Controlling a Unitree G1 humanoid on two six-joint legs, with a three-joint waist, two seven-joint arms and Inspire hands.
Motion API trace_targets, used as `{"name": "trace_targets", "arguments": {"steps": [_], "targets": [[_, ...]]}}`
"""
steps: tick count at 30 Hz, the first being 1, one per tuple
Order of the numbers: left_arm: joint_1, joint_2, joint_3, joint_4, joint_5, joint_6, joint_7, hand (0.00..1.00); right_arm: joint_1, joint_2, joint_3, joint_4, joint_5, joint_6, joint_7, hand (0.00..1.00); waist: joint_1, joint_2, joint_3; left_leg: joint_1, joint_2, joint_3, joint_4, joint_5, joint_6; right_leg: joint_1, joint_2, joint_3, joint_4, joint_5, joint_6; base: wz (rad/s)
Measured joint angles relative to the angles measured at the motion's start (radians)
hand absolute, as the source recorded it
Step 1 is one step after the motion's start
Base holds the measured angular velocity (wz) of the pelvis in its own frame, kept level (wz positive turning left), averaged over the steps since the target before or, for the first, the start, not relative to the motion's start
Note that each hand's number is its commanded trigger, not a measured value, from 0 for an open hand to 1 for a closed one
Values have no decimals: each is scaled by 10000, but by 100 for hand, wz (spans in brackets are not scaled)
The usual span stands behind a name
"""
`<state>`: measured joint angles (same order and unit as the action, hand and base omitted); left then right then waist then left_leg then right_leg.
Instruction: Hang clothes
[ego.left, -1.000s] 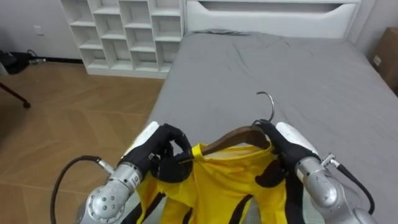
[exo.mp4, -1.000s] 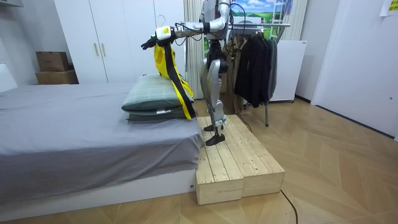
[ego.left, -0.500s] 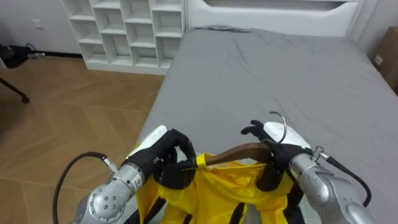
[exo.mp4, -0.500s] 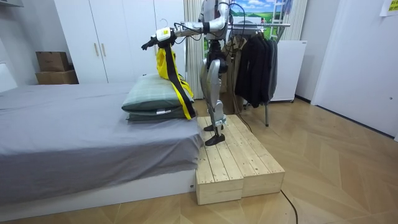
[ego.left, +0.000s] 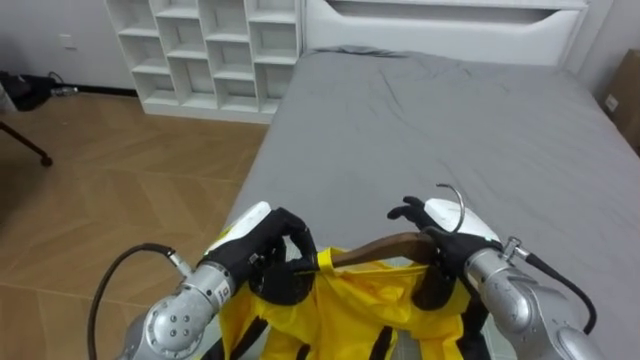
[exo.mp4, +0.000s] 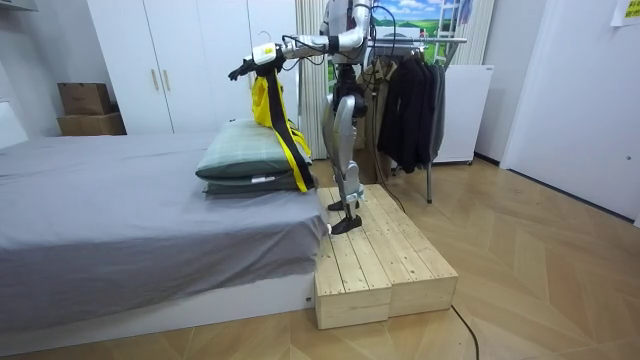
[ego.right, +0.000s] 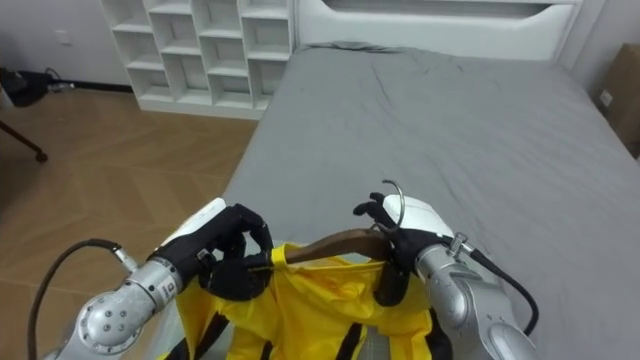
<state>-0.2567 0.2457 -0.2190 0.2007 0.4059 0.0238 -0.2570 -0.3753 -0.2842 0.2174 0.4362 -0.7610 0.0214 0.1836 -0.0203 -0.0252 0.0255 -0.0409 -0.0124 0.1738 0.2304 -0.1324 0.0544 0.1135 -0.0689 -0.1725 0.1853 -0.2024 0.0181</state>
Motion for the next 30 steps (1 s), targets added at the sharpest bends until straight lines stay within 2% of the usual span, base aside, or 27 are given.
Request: {"name": "trace_targets", "arguments": {"steps": [2,3,8,14,17,26,30], "targets": [[-20,5,-3,0,0,-5,0,100,0,0,-3,163,73,0,-28,91,2,3,-2,-2,0,-18,14,0,0,12,-1,-13,1,0,0,2],[-28,18,-2,0,0,-20,0,100,2,1,-2,245,71,1,-27,100,2,5,-2,-9,0,-25,28,0,0,13,-1,-12,1,0,0,0],[-53,27,-2,0,-3,-29,-2,100,1,-6,-1,319,77,0,-27,100,1,11,-6,-2,-1,-70,50,0,0,51,3,-23,0,0,0,2],[-67,110,-87,0,-3,-69,1,100,1,-4,18,856,818,-98,-125,100,37,30,-10,27,-2,-82,43,0,0,83,3,-88,1,0,0,1],[-77,112,-91,-1,-3,-96,20,100,2,-8,55,1031,825,-312,-210,100,19,34,-12,27,-1,-91,42,0,0,81,6,-94,0,0,0,0],[-77,132,-89,-1,-4,-109,23,100,3,-9,61,1117,903,-442,-388,100,26,45,-19,27,-2,-104,42,0,0,84,7,-104,0,0,0,0],[-77,193,-77,0,-4,-239,27,100,2,-10,60,1299,936,-706,-603,100,25,49,-22,33,-2,-103,44,0,-1,95,8,-89,-2,0,0,0]]}}
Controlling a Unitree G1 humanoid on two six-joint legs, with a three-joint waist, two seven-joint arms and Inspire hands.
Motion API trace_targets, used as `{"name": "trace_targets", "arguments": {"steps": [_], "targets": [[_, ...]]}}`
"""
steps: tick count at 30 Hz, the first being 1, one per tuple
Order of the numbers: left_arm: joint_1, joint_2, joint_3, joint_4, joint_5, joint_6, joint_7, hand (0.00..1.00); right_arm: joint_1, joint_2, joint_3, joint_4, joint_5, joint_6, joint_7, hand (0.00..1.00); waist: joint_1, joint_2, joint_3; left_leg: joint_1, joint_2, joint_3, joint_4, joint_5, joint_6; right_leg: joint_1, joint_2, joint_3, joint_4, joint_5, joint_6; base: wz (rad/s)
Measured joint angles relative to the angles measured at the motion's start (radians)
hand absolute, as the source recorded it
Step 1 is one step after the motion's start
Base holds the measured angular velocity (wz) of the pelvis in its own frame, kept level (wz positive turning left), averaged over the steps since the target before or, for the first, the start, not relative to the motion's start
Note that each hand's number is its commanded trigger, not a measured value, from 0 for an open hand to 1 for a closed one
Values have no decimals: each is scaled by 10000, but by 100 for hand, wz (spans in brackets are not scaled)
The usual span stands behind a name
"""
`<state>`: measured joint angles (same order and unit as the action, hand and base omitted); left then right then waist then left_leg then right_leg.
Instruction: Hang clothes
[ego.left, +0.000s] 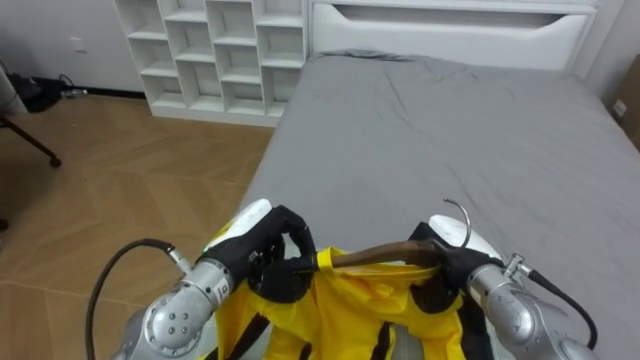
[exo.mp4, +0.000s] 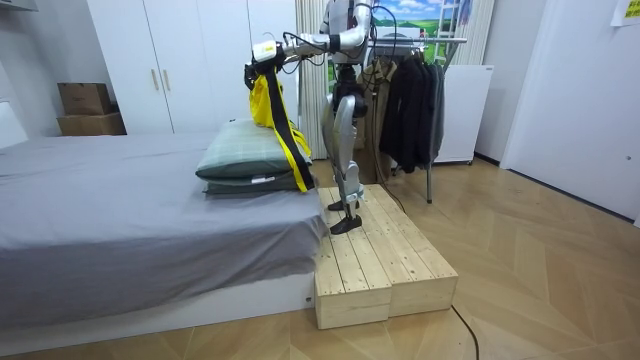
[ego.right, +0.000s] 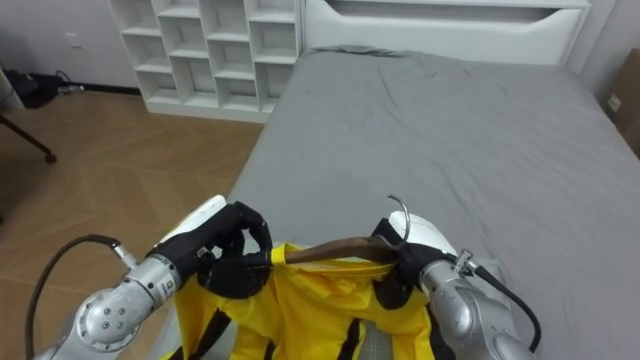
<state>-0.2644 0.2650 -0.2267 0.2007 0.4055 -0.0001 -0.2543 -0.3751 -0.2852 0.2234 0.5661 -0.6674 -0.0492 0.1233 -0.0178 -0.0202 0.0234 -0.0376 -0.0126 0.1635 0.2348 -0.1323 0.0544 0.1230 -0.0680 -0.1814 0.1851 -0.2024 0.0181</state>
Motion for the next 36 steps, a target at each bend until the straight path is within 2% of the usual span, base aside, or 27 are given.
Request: {"name": "trace_targets", "arguments": {"steps": [3,13,21,22,23,24,28,32,36], "targets": [[0,21,0,0,1,-24,0,100,0,0,0,117,44,-156,-127,100,0,16,4,20,-1,0,-4,0,0,19,-1,7,1,0,0,0],[2,9,0,1,5,-29,0,100,2,0,-8,119,44,-149,-105,100,-36,102,-9,136,-4,-18,-9,0,0,143,-2,14,1,0,0,0],[2,15,-4,1,5,-29,0,100,15,-1,-4,119,105,-147,-104,100,-39,201,-72,206,-4,-16,-8,0,0,209,-2,16,3,0,0,0],[2,16,-3,1,5,-29,0,91,15,-1,-5,119,105,-147,-104,100,-40,202,-73,212,-5,-16,-7,0,0,217,-2,16,3,0,0,0],[2,15,-4,1,5,-29,0,12,15,-1,-5,119,105,-146,-103,100,-41,203,-73,222,-5,-16,-7,0,0,227,-1,15,3,0,0,0],[2,16,-3,1,5,-29,0,0,15,-1,-5,119,105,-145,-93,100,-42,203,-73,226,-5,-16,-7,0,0,233,-1,17,3,0,0,0],[2,20,2,1,-10,-29,0,0,26,-5,-8,118,116,-113,16,100,-36,203,-73,239,-6,-16,-6,0,0,240,-4,12,5,0,0,0],[2,-198,18,0,-220,-64,0,0,80,19,11,118,117,83,382,100,-25,199,-75,277,-5,-7,-10,0,1,215,-8,15,8,0,0,-1],[12,-205,14,0,-226,-69,0,0,201,-3,11,97,134,263,806,100,-36,154,-103,285,0,21,-8,0,0,232,-5,37,15,0,0,-2]]}}
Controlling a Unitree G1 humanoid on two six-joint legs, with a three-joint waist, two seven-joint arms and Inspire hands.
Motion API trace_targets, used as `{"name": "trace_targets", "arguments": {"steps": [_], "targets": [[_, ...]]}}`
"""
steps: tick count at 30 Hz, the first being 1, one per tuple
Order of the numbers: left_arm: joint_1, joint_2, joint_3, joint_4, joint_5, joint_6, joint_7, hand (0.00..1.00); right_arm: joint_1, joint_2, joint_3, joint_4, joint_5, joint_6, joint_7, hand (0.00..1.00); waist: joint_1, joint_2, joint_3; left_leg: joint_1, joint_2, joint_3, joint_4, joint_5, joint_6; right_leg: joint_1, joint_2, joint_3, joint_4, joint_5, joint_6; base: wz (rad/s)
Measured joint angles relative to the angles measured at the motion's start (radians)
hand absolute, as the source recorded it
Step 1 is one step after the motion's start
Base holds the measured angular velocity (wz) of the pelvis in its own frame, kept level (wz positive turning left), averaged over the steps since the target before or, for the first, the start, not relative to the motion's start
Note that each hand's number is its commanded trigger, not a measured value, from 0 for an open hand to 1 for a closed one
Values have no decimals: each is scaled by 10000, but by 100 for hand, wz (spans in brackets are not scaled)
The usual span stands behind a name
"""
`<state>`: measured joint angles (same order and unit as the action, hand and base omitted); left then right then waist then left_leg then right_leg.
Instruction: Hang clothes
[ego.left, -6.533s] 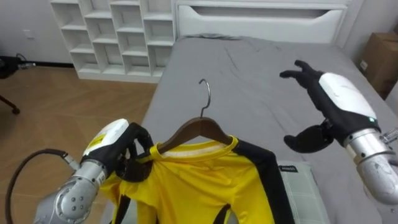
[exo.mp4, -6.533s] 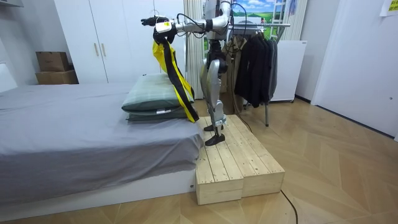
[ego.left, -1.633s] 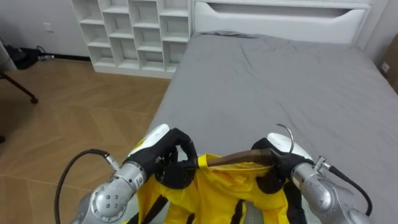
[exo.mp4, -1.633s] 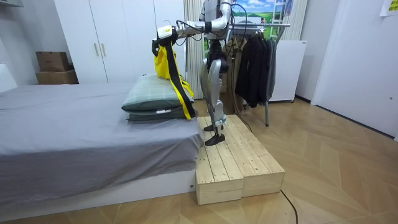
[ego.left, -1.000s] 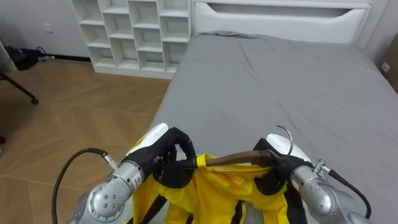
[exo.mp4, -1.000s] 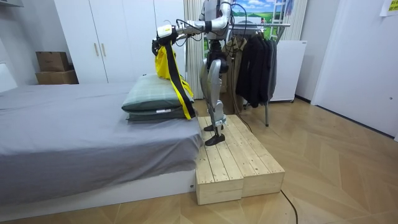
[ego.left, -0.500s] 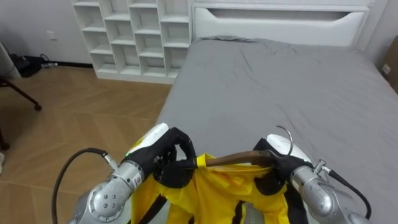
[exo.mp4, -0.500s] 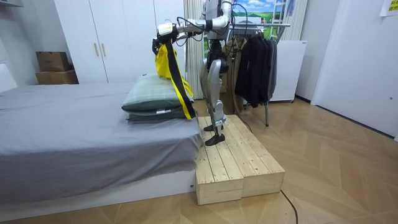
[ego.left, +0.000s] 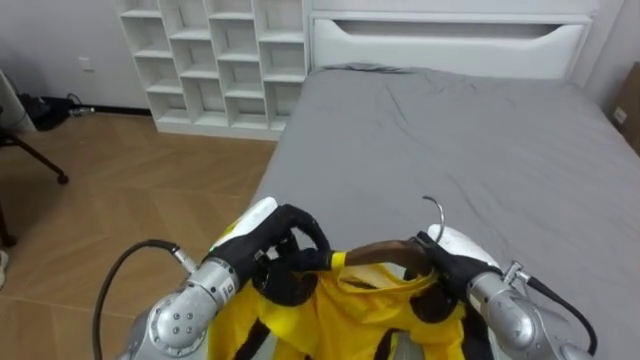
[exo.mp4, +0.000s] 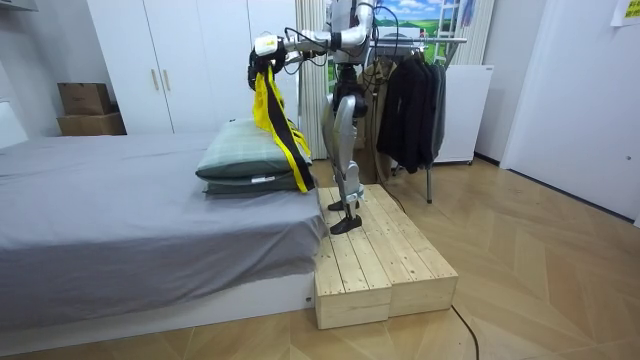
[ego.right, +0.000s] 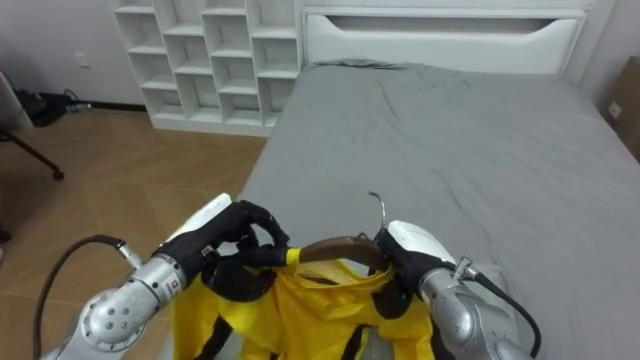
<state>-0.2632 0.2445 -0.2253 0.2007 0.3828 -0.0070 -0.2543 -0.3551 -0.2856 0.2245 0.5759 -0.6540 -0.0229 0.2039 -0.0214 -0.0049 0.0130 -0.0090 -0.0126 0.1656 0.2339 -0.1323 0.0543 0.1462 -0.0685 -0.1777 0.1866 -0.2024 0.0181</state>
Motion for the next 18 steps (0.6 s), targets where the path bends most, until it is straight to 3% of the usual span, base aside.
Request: {"name": "trace_targets", "arguments": {"steps": [5,13,18], "targets": [[230,20,10,1,-1,-7,-50,0,383,-9,-12,-35,-44,27,541,100,-4,-113,-58,102,-8,3,7,0,1,122,-13,9,1,0,0,0],[598,117,23,89,-6,-86,-427,0,619,-16,-20,-64,-187,25,949,100,-50,-148,-41,215,1,42,-21,-1,1,151,0,46,-14,-3,4,-3],[602,147,21,227,-10,-131,-428,0,636,-30,-48,-64,-168,13,961,100,-79,-247,20,155,-27,88,-15,-1,2,151,7,95,-195,-45,-4,-5]]}}
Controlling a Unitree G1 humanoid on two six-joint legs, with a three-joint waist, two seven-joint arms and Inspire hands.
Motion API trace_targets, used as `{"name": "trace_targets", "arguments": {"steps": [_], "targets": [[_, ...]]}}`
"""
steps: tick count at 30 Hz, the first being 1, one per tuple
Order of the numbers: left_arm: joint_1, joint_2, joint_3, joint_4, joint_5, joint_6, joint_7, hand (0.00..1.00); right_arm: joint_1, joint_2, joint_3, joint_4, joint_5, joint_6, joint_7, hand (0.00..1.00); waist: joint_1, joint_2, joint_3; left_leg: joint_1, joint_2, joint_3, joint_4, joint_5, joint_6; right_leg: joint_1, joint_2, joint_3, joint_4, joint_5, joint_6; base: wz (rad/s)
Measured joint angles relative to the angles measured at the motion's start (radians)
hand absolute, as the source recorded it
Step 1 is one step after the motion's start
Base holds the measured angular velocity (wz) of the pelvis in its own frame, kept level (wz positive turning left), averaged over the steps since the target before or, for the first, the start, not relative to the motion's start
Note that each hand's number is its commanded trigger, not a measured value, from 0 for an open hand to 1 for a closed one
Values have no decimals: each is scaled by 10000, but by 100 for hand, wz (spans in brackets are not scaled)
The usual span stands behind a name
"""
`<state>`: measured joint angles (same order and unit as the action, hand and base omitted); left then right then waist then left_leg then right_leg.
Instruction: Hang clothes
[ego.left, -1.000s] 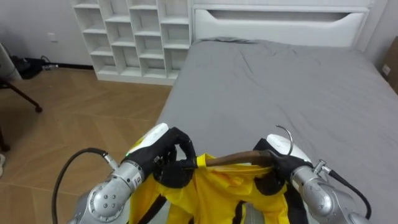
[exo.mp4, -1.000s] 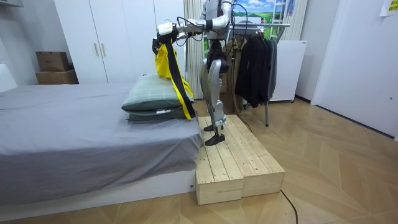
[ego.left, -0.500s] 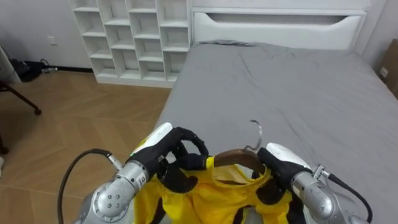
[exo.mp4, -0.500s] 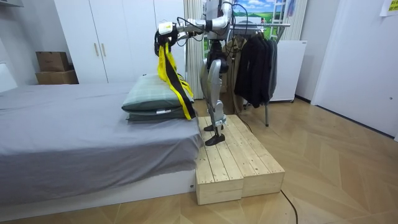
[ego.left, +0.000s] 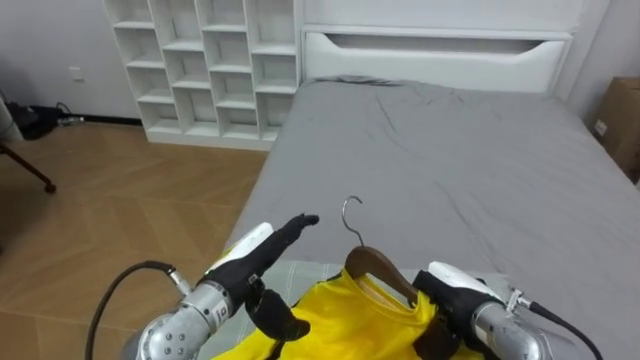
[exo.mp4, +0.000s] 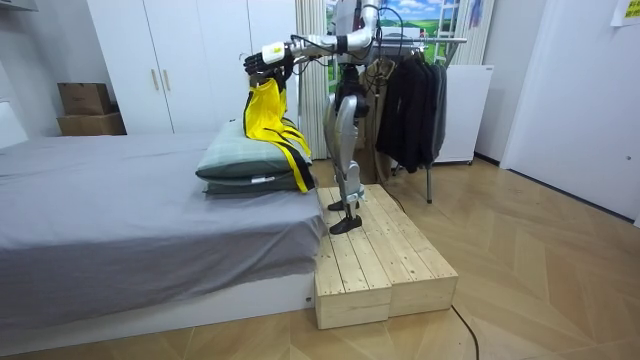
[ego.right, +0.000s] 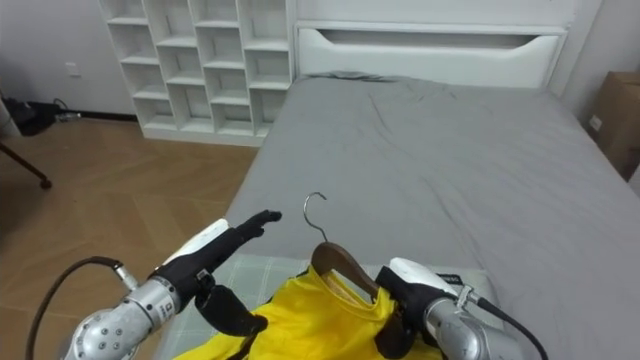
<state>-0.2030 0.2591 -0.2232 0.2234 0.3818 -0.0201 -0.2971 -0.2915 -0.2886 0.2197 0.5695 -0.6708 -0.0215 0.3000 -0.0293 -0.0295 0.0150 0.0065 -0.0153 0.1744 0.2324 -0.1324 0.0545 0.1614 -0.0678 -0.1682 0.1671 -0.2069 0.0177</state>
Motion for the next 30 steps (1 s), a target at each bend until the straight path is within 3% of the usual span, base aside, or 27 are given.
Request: {"name": "trace_targets", "arguments": {"steps": [20,30], "targets": [[41,79,2,131,-754,-33,1,0,7,20,-8,-3,157,0,9,100,-115,16,-11,15,-56,-38,-47,-3,-4,-8,-6,11,81,7,-4,0],[489,35,483,119,-866,-55,116,0,514,27,-583,-1357,840,-12,-164,100,-200,169,-106,157,2,-39,-121,-4,-5,41,-18,-4,185,9,-2,0]]}}
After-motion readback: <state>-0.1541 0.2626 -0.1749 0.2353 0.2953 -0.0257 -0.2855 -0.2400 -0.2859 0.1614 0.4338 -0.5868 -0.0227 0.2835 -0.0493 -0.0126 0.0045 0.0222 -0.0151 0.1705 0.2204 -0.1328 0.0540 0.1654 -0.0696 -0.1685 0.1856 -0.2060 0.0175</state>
